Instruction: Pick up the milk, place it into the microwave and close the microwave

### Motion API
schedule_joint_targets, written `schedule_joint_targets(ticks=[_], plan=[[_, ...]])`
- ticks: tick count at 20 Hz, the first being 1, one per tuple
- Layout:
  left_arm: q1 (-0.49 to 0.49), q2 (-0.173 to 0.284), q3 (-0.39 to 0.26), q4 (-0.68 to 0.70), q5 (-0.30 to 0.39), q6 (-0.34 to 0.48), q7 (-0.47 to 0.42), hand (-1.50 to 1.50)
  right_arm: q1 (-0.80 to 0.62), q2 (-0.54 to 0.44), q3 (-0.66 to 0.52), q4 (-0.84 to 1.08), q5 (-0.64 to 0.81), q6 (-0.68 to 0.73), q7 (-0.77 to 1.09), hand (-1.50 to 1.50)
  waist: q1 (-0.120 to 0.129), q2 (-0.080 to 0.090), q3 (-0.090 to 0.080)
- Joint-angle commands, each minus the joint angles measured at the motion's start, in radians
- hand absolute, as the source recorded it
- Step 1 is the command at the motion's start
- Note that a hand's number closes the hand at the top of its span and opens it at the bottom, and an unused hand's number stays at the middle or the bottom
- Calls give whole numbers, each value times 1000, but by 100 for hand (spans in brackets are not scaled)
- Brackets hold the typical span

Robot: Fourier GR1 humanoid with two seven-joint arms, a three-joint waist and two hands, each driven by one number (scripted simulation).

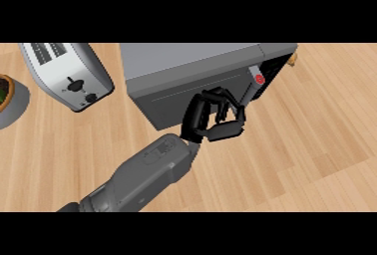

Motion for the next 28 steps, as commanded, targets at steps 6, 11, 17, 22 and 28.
schedule_joint_targets(ticks=[6, 11, 17, 22, 28], plan=[[-96, 0, 31, 85, 47, -17, -3, 150, -53, -93, -57, 43, 11, 13, 11, -150, -5, 15, -3], [-102, 0, 17, 90, 60, -11, -24, 150, -68, -114, -83, 98, 8, 23, -1, -150, -14, 23, 3], [-110, 0, -4, 92, 84, -12, -35, 150, -87, -115, -68, 153, -43, 54, 1, -150, -7, 21, 4], [-121, 0, -7, 102, 102, -13, -42, 150, -111, -129, -87, 210, -84, 71, -3, -150, -7, 22, 5], [-124, 0, -23, 99, 127, -18, -55, 150, -151, -153, -90, 261, -119, 96, -5, -150, -4, 28, 4]])
